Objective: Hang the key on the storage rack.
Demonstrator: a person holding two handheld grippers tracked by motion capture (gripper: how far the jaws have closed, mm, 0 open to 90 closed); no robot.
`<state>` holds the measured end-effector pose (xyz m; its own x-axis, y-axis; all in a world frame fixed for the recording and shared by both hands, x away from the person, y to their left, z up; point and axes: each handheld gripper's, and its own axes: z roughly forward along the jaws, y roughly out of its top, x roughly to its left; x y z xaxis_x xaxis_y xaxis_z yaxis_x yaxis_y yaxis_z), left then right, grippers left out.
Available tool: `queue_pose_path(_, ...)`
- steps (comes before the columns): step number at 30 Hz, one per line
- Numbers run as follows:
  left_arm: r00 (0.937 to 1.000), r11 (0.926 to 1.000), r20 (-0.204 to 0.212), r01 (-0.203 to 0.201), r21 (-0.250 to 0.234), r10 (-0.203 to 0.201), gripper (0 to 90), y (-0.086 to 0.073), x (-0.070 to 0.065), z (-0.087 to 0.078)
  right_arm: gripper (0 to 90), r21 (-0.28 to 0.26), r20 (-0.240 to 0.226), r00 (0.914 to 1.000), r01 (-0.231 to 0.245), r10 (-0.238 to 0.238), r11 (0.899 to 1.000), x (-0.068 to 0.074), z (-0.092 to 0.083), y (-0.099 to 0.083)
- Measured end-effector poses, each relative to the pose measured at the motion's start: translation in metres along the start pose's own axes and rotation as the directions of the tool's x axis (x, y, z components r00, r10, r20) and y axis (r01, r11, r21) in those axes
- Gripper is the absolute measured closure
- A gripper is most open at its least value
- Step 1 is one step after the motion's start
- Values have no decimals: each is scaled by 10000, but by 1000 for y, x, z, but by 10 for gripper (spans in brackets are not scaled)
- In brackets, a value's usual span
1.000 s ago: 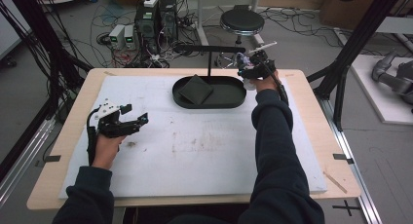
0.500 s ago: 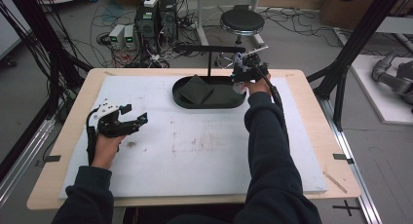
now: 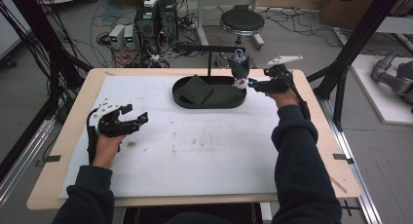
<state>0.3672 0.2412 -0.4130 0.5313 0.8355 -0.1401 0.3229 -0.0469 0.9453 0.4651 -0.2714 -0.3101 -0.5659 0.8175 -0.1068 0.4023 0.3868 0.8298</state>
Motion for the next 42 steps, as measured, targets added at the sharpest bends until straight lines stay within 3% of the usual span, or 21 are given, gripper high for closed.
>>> queue_pose_path(2,10000,10000,30,-3,36,3,220,0,0,0,231,-183,-217,9997,-87,83,9998,2,-13,-10)
queue_pose_path(3,10000,10000,-2,-12,41,12,220,0,0,1,211,34,-252,9996,-82,83,10000,2,-18,-14)
queue_pose_path(5,10000,10000,18,-7,62,7,219,0,0,1,211,-251,-325,9995,-32,24,9997,6,-28,-25)
queue_pose_path(6,10000,10000,24,-16,65,16,219,0,0,1,211,-55,-359,9993,-41,39,10000,8,-32,-30)
queue_pose_path(8,10000,10000,50,-1,51,1,218,0,-1,1,211,-305,-360,9993,98,-109,9995,15,-40,-43)
queue_pose_path(12,9999,10000,76,-76,15,76,215,0,-3,0,211,-365,-245,9994,253,-262,9990,30,-47,-68)
queue_pose_path(18,9997,9997,114,-236,34,236,215,1,-7,0,210,-504,-209,9998,66,-76,9987,44,-50,-93)
queue_pose_path(28,9993,9994,147,-353,68,352,215,-2,-12,0,210,-180,-172,9998,56,-59,9998,53,-39,-114)
queue_pose_path(42,9990,9991,197,-402,118,400,215,-3,-12,1,211,151,-139,9995,293,-291,9995,53,-35,-120)
